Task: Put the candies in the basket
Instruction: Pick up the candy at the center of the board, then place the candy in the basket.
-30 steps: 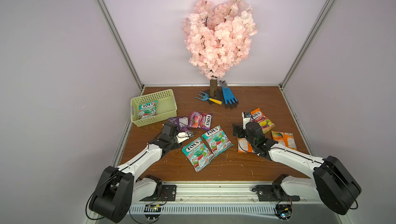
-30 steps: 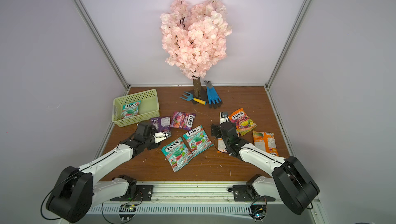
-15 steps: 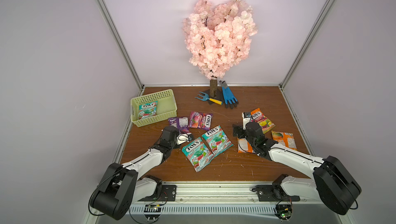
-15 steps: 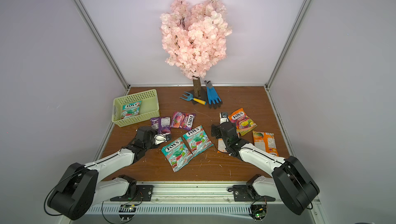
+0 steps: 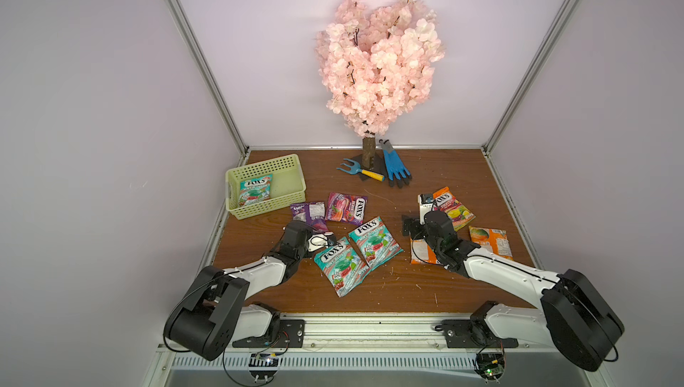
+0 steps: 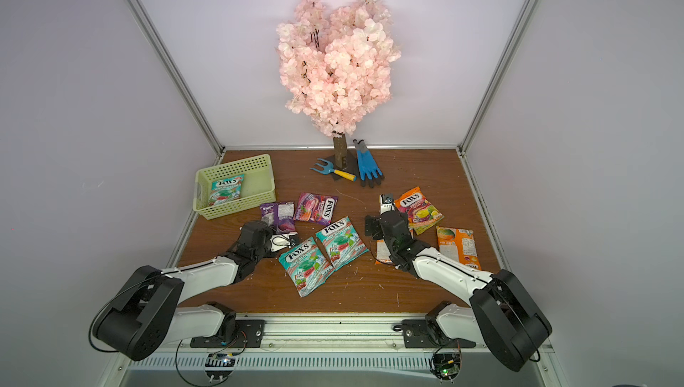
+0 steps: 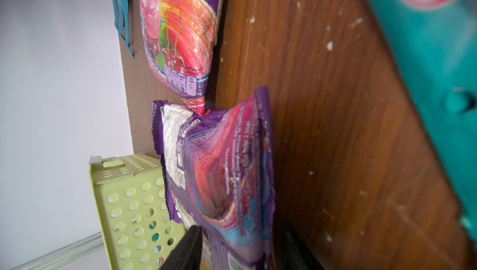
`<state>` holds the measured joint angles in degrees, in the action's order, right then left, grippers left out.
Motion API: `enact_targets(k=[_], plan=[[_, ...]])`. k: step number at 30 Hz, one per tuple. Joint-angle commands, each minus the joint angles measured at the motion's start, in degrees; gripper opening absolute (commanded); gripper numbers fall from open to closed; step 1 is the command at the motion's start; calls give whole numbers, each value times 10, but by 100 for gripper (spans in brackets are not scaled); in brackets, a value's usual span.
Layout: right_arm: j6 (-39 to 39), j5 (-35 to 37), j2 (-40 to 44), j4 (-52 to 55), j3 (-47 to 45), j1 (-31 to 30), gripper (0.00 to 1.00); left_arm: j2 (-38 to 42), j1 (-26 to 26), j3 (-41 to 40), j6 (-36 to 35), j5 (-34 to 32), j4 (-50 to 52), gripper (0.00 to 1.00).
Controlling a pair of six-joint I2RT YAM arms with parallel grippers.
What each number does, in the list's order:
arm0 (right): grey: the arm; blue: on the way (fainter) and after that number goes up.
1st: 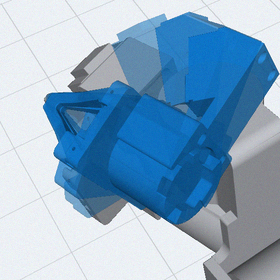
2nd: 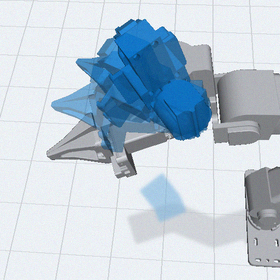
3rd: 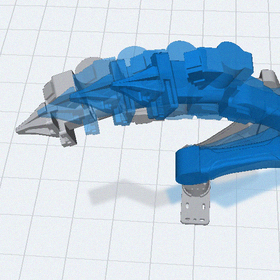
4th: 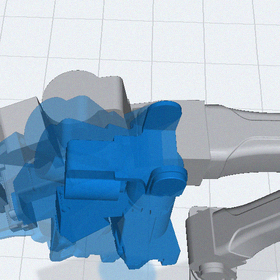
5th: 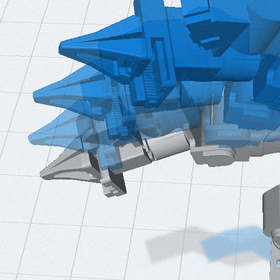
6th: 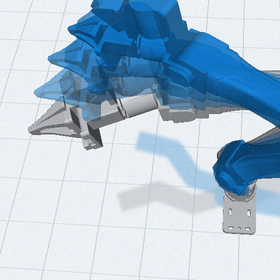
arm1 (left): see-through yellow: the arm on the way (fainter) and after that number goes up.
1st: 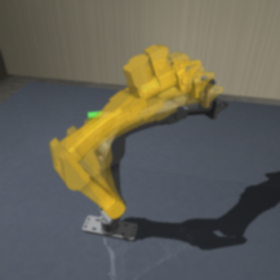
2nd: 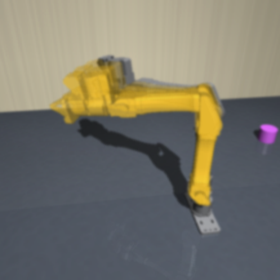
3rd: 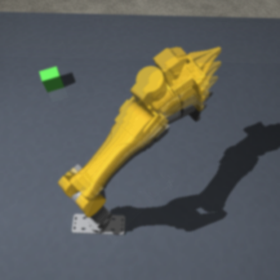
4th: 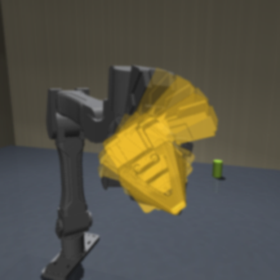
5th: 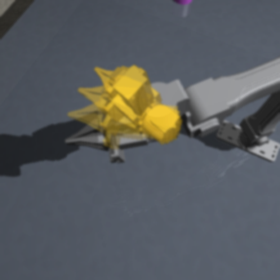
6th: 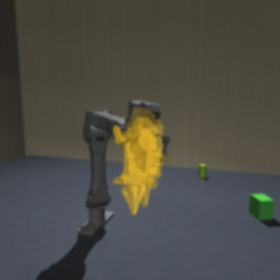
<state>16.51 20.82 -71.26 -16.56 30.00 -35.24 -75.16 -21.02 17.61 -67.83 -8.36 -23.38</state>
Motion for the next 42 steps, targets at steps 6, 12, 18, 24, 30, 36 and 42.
enact_targets(k=[6, 12, 18, 24, 30, 36, 42], plan=[[0, 11, 9, -4, 21, -3, 99, 28, -27, -14, -24, -44, -26, 2], [1, 8, 7, -6, 21, -3, 99, 136, -36, 6, -9, -59, 84, 0], [1, 6, 3, -8, 22, -3, 99, 237, -36, 80, 70, -50, 241, 0], [2, 3, -4, -8, 23, -3, 99, 237, -34, 189, 105, -72, 332, 0], [2, 8, -5, -5, 25, -4, 99, 116, 39, 399, 195, -2, 527, 0], [1, 9, 0, -3, 25, -3, 99, 45, 85, 528, 287, 35, 574, 0], [1, 8, 3, -3, 24, -4, 99, 9, 159, 580, 304, 70, 586, 0]])
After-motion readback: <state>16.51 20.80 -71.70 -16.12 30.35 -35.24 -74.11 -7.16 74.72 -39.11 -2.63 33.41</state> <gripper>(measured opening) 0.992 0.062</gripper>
